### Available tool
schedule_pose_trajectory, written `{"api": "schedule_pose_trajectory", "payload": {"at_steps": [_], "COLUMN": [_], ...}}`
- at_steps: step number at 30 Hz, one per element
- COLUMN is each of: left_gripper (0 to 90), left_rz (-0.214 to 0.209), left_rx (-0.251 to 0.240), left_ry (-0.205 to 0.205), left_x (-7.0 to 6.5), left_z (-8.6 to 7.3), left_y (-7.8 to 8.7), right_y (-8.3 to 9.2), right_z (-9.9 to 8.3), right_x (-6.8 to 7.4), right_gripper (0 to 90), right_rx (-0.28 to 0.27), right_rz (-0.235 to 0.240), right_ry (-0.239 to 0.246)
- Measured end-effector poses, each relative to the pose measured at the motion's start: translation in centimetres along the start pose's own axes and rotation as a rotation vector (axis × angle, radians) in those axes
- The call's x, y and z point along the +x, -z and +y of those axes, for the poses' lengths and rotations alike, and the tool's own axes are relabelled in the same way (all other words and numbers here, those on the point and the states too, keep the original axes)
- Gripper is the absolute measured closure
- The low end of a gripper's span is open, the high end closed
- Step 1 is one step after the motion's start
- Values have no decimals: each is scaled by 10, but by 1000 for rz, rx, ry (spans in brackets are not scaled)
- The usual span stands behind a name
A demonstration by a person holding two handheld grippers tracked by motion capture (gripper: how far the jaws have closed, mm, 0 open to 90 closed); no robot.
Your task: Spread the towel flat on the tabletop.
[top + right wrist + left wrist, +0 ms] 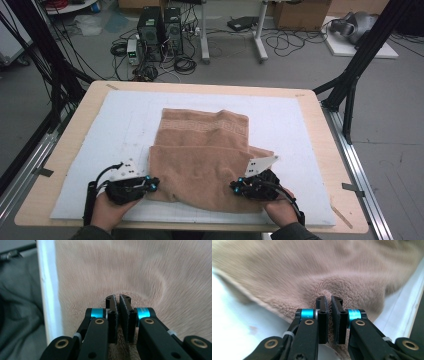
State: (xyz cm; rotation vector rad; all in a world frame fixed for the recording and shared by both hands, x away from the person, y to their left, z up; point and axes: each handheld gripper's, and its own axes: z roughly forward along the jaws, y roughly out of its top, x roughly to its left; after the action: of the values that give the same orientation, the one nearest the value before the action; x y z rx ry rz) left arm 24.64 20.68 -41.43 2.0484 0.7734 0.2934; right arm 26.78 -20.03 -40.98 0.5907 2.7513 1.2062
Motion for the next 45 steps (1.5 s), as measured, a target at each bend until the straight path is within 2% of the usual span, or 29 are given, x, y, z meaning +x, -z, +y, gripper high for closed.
{"api": "schedule_pose_trajectory", "payload": {"at_steps": [3,5,7,9,12,13,15,18,19,21,24,26,29,31,35,38,41,44,45], "left_gripper": [847,848,848,848,847,847,847,846,845,838,764,697,632,612,583,547,515,472,456], "left_rz": [47,69,102,128,129,131,149,153,151,158,153,158,155,142,111,84,45,-18,-10], "left_rx": [-38,-77,-106,-111,-80,-79,-46,-13,12,56,52,43,10,-22,-48,-39,-28,13,25], "left_ry": [-5,2,-2,0,41,57,67,143,152,142,156,137,113,100,79,66,51,68,58], "left_x": [7,10,15,23,44,49,60,77,80,82,83,84,81,76,65,56,49,46,44], "left_z": [13,23,34,45,59,63,68,67,66,64,63,65,67,66,58,49,41,37,36], "left_y": [14,21,22,17,-7,-17,-37,-65,-73,-86,-83,-71,-51,-37,-18,-11,-12,-25,-30], "right_y": [16,25,32,36,28,23,12,-5,-10,-20,-22,-17,-4,6,19,25,26,19,13], "right_z": [18,28,35,39,38,36,33,27,25,20,20,21,21,22,23,23,21,19,17], "right_x": [-2,-5,-10,-24,-55,-65,-81,-102,-109,-117,-117,-114,-107,-98,-81,-65,-50,-40,-37], "right_gripper": [855,854,854,853,852,852,853,852,852,848,825,765,743,739,720,702,659,617,589], "right_rx": [-66,-90,-98,-111,-103,-86,-45,-3,17,25,20,6,-18,-43,-62,-75,-89,-92,-79], "right_rz": [-7,-35,-72,-100,-123,-133,-150,-158,-162,-148,-154,-162,-173,-178,-193,-192,-149,-79,-57], "right_ry": [14,32,35,12,-65,-88,-127,-179,-191,-231,-222,-228,-194,-162,-112,-64,-33,-25,-17]}}
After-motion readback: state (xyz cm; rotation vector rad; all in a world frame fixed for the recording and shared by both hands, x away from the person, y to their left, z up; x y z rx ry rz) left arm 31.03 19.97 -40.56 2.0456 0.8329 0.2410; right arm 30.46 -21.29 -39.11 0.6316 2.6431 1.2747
